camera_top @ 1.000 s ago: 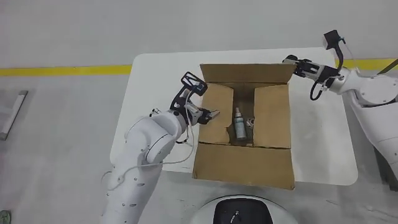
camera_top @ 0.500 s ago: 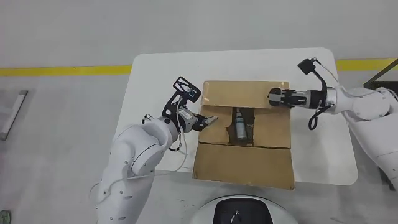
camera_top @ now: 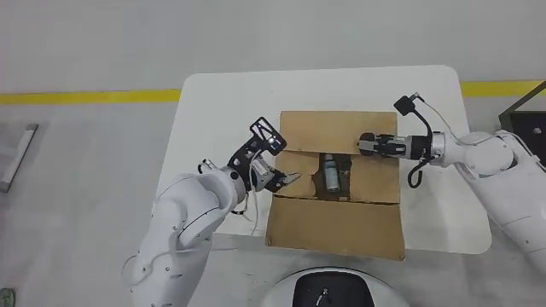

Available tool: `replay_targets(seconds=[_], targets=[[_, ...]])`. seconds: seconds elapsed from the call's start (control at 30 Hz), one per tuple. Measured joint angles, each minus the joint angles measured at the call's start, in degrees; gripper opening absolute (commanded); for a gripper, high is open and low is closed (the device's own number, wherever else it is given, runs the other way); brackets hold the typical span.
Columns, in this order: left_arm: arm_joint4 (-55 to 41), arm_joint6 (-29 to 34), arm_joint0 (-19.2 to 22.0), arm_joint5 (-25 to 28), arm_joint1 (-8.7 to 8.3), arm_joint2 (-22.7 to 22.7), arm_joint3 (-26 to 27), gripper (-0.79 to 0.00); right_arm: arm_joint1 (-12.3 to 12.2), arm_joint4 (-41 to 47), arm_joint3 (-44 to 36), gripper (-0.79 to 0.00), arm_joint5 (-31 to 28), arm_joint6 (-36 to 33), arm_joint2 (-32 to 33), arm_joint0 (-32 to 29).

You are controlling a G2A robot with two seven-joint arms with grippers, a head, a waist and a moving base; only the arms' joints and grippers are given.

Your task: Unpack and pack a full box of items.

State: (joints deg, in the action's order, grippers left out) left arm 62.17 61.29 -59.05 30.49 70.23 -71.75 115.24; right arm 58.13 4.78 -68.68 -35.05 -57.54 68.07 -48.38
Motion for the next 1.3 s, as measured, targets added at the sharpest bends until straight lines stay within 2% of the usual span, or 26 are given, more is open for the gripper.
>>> replay_targets(seconds=[0.2, 0.43, 0.57, 0.63, 0.87, 1.13, 1.3], targets=[[1.16, 3.45, -5.36, 9.71, -2.12, -5.02, 4.93, 0.000, -0.04, 0.83, 0.46, -0.785, -0.11, -0.03, -0.27, -0.04], [11.19, -2.26, -14.14, 14.80, -6.34, -6.76, 6.39, 0.000, -0.11, 1.59, 1.09, -0.785, -0.51, 0.01, -0.41, 0.04], [17.83, -3.96, -17.28, 16.50, -8.34, -6.71, 6.07, 0.000, -0.14, 1.72, 1.72, -0.785, -0.69, 0.17, -0.53, -0.01], [17.82, -4.59, -18.02, 17.10, -8.85, -6.65, 6.00, 0.000, -0.13, 1.72, 1.90, -0.785, -0.81, 0.21, -0.74, -0.06], [13.32, -5.71, -16.29, 18.22, -9.20, -3.22, 6.30, 0.000, -0.14, 1.77, 1.87, -0.785, -0.73, 0.30, -1.11, 0.09], [10.61, -7.82, -10.99, 18.38, -9.06, 0.93, 5.04, 0.000, -0.45, 3.33, 0.49, -0.785, -0.99, -0.63, -0.44, 0.07], [7.99, -8.87, -8.41, 16.60, -8.87, 2.72, 4.35, 0.000, -0.54, 3.34, 0.45, -0.785, -0.82, -0.67, -0.47, 0.03]])
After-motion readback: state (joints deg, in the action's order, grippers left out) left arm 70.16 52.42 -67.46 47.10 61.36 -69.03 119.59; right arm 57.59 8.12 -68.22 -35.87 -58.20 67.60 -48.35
